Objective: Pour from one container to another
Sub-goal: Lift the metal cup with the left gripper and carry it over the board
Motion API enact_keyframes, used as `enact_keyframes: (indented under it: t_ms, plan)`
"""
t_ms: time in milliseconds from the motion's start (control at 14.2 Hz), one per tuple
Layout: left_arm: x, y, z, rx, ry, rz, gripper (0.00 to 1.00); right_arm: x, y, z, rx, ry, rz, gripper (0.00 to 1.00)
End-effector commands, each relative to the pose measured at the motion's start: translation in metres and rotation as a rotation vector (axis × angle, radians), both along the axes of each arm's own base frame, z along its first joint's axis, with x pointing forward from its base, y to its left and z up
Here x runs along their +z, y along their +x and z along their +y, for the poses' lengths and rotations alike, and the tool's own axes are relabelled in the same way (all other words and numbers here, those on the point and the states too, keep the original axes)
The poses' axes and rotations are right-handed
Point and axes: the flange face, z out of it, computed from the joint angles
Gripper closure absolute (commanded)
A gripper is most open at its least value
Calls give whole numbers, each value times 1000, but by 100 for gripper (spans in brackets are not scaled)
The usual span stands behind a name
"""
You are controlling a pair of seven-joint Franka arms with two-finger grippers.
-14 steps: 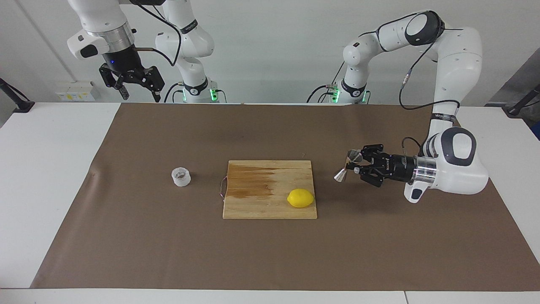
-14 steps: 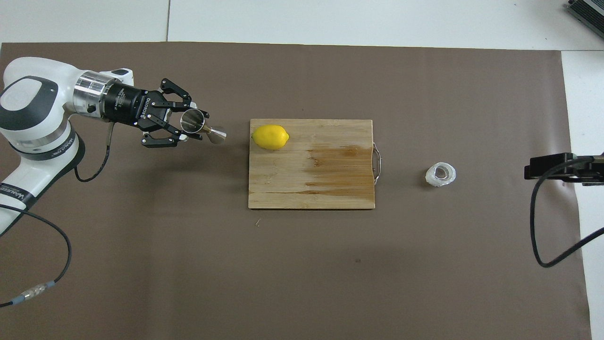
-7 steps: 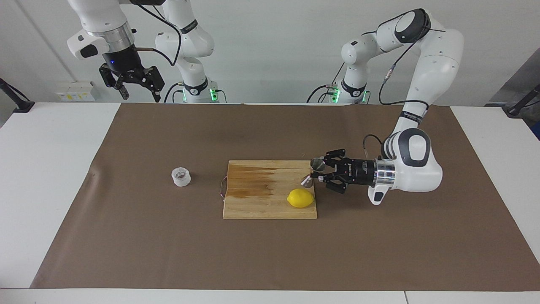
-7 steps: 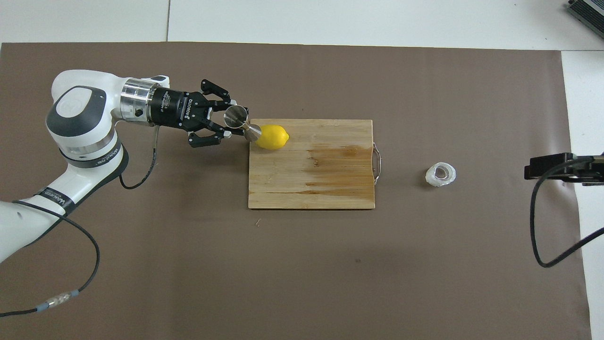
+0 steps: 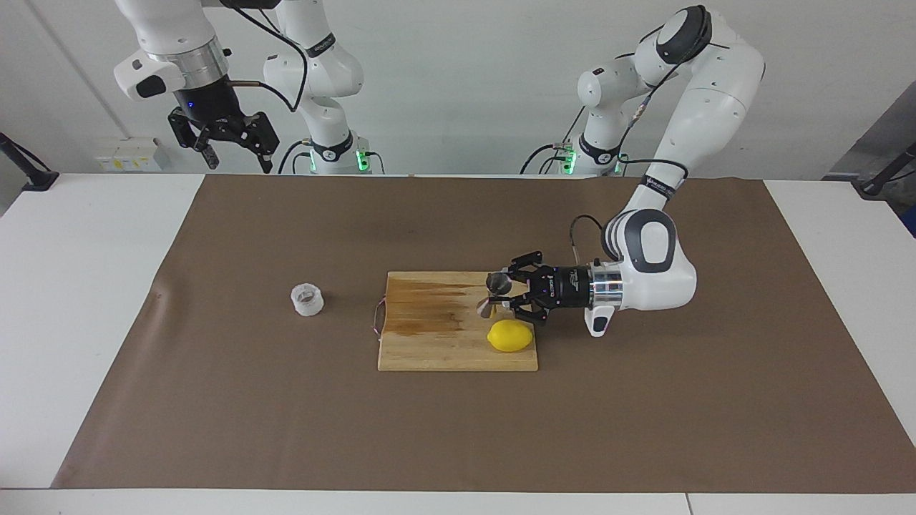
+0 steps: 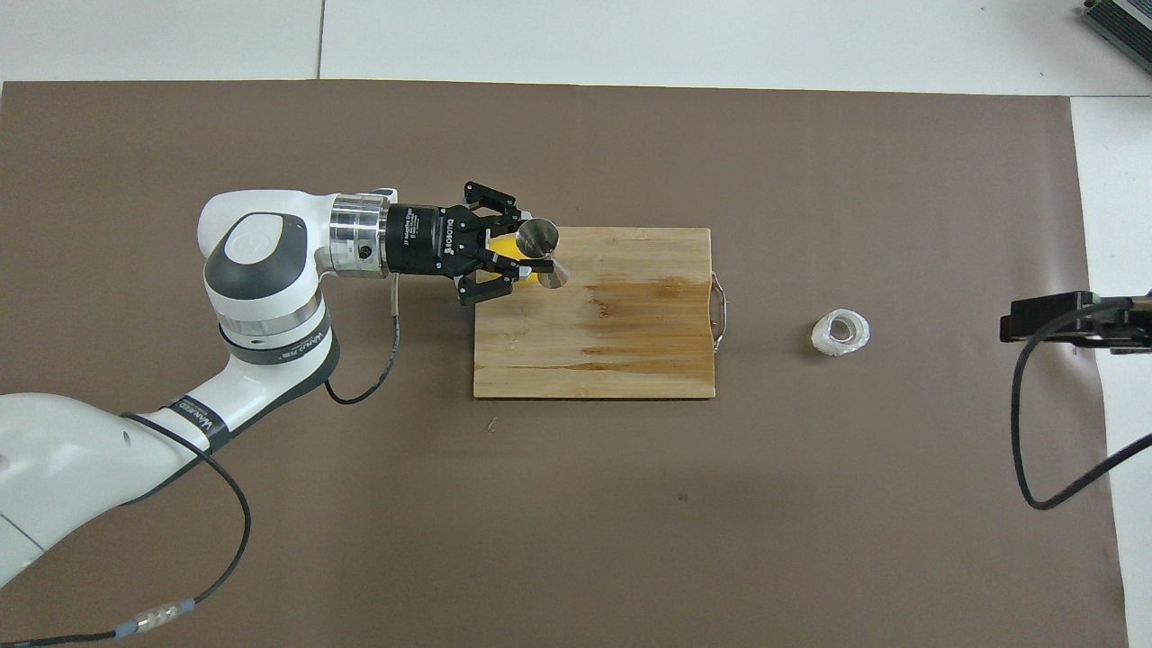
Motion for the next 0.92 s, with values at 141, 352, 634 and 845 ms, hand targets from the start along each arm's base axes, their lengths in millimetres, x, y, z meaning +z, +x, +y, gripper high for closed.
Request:
enact_keyframes:
  t_ms: [141, 352, 634, 845]
  plan:
    - [-6, -36, -20, 76, 53, -35, 100, 2, -5, -4, 10, 2, 0, 0]
    - [-14, -54, -49, 108, 63, -55, 100, 2, -5, -4, 10, 2, 0, 0]
    - [-23, -73, -80, 153, 94, -65, 100, 2, -5, -4, 10, 2, 0, 0]
    - [-27, -81, -92, 189, 120, -53, 100, 2, -5, -3, 12, 2, 0, 0]
